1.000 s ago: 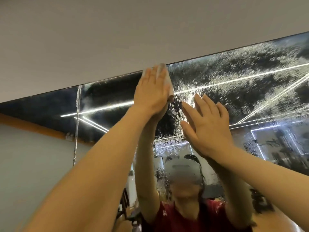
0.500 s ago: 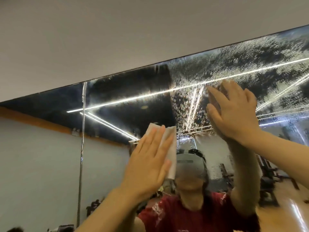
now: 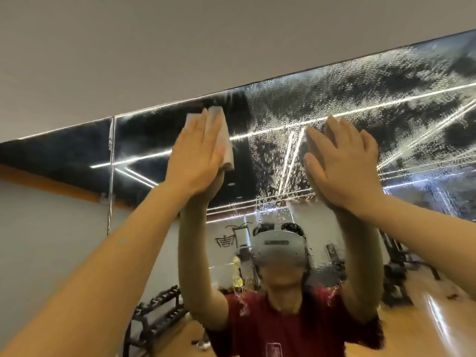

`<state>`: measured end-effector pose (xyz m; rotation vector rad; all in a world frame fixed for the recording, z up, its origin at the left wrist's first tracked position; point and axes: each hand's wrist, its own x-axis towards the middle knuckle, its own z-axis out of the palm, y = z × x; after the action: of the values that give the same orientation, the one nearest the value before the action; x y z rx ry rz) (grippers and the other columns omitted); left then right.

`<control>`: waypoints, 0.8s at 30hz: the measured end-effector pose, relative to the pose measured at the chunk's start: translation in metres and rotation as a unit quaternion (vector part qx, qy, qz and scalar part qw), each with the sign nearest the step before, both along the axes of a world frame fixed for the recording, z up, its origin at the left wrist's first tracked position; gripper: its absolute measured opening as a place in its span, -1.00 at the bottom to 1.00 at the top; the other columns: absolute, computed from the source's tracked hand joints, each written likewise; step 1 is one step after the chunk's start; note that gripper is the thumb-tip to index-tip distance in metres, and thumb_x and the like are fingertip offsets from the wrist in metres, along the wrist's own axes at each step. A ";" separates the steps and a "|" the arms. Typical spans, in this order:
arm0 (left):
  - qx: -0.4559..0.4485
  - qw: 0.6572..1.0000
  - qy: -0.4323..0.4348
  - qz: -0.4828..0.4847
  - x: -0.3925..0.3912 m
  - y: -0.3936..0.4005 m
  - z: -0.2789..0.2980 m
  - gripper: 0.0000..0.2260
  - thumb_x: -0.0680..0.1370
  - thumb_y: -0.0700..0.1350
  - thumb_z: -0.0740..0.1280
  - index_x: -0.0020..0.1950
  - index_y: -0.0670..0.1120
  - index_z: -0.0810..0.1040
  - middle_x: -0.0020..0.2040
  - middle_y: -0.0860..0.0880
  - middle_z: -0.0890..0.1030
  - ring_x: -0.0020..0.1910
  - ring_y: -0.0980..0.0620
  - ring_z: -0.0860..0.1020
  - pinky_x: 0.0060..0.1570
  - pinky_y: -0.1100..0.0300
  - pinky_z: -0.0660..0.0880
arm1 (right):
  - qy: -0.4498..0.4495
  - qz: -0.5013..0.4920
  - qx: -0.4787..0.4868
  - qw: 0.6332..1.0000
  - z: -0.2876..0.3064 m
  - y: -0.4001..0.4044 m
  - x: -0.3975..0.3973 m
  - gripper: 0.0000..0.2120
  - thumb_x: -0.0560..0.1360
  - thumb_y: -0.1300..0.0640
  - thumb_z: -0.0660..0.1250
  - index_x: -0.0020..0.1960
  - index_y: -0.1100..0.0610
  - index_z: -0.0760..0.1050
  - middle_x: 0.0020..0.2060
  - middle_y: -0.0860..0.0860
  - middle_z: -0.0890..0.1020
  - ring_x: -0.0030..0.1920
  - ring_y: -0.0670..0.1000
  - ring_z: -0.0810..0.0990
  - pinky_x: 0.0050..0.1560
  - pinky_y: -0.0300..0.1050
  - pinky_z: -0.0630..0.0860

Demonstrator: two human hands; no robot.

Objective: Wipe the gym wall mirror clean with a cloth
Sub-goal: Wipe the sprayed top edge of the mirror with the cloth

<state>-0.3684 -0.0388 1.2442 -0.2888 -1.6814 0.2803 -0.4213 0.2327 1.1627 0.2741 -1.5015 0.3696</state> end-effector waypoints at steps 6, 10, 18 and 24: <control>-0.138 0.989 -0.049 -0.012 0.010 -0.004 -0.143 -0.46 0.68 0.08 -0.03 0.63 -0.03 -0.06 0.63 -0.01 -0.11 0.60 0.02 -0.15 0.54 0.12 -0.21 | -0.004 0.000 0.001 1.000 0.001 0.000 0.001 -0.43 0.57 -0.17 -0.04 0.54 -0.04 0.21 0.54 0.15 0.20 0.55 0.17 0.11 0.48 0.25 -0.02; -0.157 0.986 -0.049 0.001 0.005 0.001 -0.116 -0.47 0.68 0.13 -0.13 0.63 0.02 -0.11 0.63 -0.02 -0.10 0.59 0.01 -0.17 0.54 0.08 -0.20 | -0.005 -0.006 0.003 1.000 0.000 0.000 0.001 -0.43 0.57 -0.17 -0.03 0.54 -0.03 0.22 0.54 0.16 0.21 0.55 0.18 0.11 0.47 0.24 -0.01; 0.017 1.000 -0.002 0.004 -0.010 0.046 0.071 -0.47 0.68 0.06 -0.03 0.62 0.00 -0.12 0.62 -0.13 0.01 0.58 -0.18 0.01 0.53 -0.12 0.03 | -0.002 -0.009 0.003 1.000 -0.001 0.000 0.001 -0.43 0.58 -0.17 -0.03 0.54 -0.04 0.21 0.54 0.15 0.21 0.55 0.17 0.11 0.48 0.21 -0.02; -0.111 0.994 -0.025 0.000 -0.004 0.040 0.006 -0.45 0.66 0.10 -0.10 0.63 -0.01 -0.10 0.62 -0.11 0.02 0.58 -0.14 0.00 0.53 -0.12 0.05 | 0.003 -0.003 0.002 1.000 -0.001 0.000 0.001 -0.45 0.58 -0.17 -0.01 0.53 -0.03 0.24 0.54 0.14 0.22 0.55 0.17 0.12 0.47 0.24 0.00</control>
<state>-0.3722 0.0017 1.2505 -0.4648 -1.7020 0.4638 -0.4199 0.2331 1.1618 0.2732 -1.4975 0.3599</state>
